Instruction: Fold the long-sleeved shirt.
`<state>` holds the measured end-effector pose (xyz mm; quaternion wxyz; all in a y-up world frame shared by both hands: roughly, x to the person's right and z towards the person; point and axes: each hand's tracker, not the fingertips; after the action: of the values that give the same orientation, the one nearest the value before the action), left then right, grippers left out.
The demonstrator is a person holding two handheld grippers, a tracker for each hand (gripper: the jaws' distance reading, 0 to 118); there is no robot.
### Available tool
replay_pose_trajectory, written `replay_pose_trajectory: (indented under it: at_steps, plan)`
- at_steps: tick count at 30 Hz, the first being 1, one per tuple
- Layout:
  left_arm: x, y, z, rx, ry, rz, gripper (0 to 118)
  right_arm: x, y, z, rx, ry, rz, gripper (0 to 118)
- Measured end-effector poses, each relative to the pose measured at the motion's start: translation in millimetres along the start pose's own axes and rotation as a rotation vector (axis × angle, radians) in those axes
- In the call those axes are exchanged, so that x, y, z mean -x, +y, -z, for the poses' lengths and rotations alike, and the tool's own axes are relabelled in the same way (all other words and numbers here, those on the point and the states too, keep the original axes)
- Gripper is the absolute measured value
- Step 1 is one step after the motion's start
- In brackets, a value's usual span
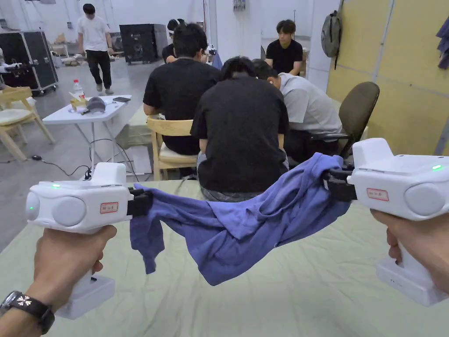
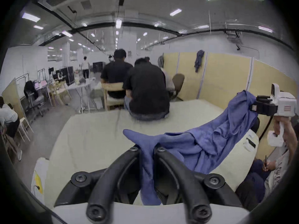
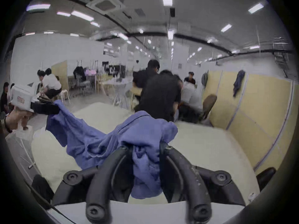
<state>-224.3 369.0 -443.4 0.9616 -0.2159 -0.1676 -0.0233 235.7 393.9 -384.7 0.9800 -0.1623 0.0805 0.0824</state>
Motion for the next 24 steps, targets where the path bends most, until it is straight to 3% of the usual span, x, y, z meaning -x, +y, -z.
replay_pose_trajectory:
  at_steps: [3,11,19,24]
  plan:
    - [11,42,-25,-0.072,0.055,0.043,12,-15,51,-19,-0.078,-0.060,-0.008,31]
    - [23,146,-65,-0.233,0.070,-0.002,12,-35,161,-66,-0.229,-0.129,0.032,31]
    - [18,170,-57,-0.237,0.086,0.038,12,-35,174,-63,-0.230,-0.155,-0.015,31]
    - [24,166,-32,-0.212,0.087,0.016,12,-47,165,-30,-0.193,-0.151,0.036,31]
